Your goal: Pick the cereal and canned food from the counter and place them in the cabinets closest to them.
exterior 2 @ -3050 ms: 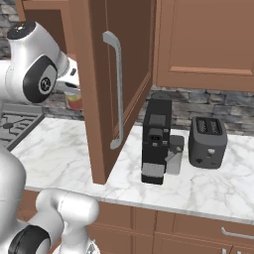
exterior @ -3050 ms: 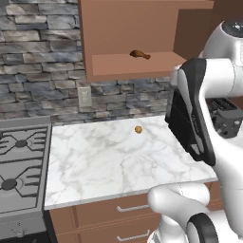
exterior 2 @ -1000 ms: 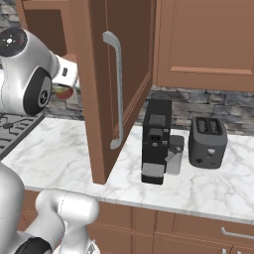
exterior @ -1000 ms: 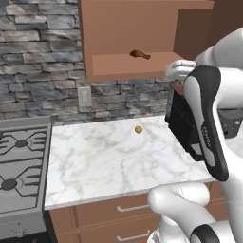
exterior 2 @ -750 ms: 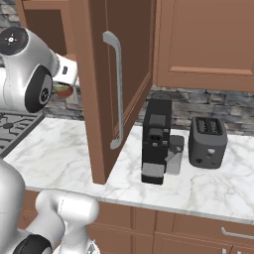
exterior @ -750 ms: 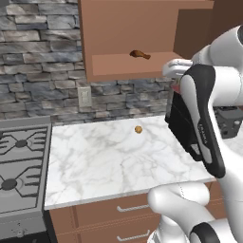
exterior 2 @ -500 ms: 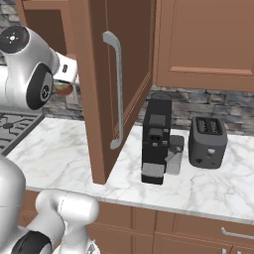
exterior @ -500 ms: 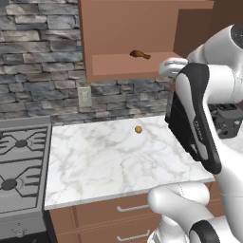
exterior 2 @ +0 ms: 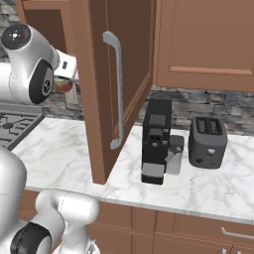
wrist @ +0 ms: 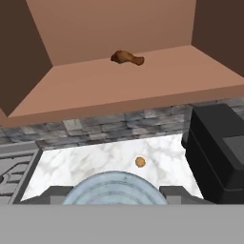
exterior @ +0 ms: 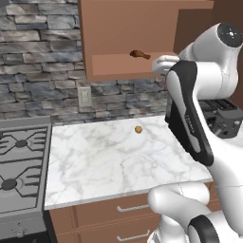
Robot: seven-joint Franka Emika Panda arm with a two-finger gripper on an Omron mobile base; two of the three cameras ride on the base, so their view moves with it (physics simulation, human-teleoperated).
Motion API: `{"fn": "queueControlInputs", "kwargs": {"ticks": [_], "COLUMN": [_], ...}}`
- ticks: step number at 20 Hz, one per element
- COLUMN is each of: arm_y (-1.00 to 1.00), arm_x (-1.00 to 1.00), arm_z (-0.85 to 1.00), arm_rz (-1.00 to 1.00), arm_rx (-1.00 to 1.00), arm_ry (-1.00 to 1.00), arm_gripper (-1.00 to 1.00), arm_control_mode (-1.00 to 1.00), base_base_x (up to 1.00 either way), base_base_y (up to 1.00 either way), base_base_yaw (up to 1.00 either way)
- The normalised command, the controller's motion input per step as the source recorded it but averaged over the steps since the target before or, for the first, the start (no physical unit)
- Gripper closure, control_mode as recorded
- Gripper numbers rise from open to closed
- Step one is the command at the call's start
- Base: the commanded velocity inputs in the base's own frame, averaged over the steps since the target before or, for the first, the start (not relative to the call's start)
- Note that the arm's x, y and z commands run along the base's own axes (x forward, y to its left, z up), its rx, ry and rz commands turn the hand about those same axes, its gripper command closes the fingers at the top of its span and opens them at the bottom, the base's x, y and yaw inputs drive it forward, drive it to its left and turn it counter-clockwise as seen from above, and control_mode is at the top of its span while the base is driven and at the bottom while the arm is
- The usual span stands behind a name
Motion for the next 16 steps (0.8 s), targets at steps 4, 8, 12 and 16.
{"fn": "queueControlInputs", "kwargs": {"ticks": [4, 8, 12, 16], "arm_y": [0.02, 0.0, 0.05, 0.09], "arm_x": [0.19, 0.11, 0.23, 0.26], "arm_z": [0.09, 0.17, 0.08, 0.04], "arm_rz": [0.0, 0.0, 0.0, 0.0], "arm_rx": [0.01, 0.01, 0.0, 0.0], "arm_ry": [0.0, 0.0, 0.0, 0.0], "arm_gripper": [1.0, 1.0, 1.0, 1.0], "arm_control_mode": [-1.0, -1.0, -1.0, -1.0], "base_base_x": [0.0, 0.0, 0.0, 0.0], "base_base_y": [0.0, 0.0, 0.0, 0.0], "base_base_yaw": [0.0, 0.0, 0.0, 0.0]}}
